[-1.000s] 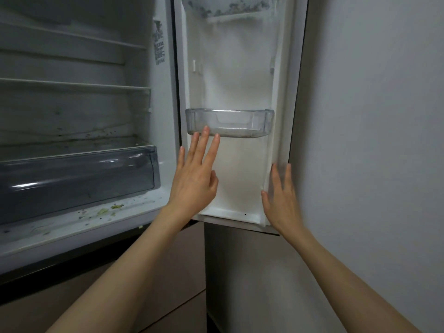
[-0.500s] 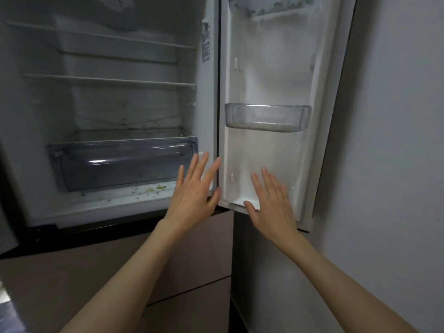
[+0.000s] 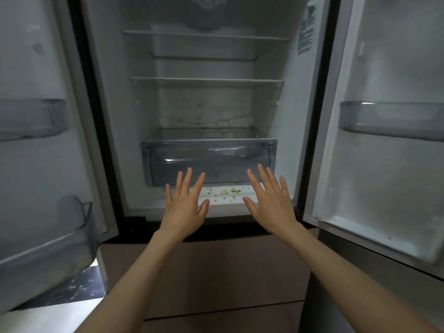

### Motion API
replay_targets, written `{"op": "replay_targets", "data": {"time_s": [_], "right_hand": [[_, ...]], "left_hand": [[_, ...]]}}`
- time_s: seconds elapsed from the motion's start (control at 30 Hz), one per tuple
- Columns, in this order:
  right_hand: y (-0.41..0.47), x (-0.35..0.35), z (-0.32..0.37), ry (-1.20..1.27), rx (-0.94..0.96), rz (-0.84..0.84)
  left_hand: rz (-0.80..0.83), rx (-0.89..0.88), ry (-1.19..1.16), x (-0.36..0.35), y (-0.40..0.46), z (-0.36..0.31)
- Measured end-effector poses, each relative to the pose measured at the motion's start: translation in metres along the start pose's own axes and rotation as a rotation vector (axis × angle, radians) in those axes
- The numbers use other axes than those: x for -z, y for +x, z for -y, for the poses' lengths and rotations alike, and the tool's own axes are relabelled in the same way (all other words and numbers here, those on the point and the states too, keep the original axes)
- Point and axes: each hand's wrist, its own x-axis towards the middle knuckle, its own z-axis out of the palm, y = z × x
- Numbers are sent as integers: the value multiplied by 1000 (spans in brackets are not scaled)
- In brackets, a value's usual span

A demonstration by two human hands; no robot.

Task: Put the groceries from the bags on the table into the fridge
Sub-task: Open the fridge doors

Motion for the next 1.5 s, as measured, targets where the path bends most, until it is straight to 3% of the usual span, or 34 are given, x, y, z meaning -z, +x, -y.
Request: {"op": "replay_targets", "data": {"time_s": [0.27,0.6,0.8,1.03,1.17,1.5], "right_hand": [[97,-58,12,-6,-69,18],[185,-86,-10,-26,-131,26],[208,-102,-24,-29,-119,68],[213,-104,-27,-60,-83,-111],[200,-103,-27,-70,-82,-294],[172,-80,-22,-58,-66,-453]], "left_hand": [[-62,-1,-14,-29,92,61],[-91,-24,85,-42,181,84],[35,40,133,-46,200,106],[-185,7,193,-42,199,104],[-346,-25,189,-44,186,103],[-503,-58,169,-22,158,92]]}}
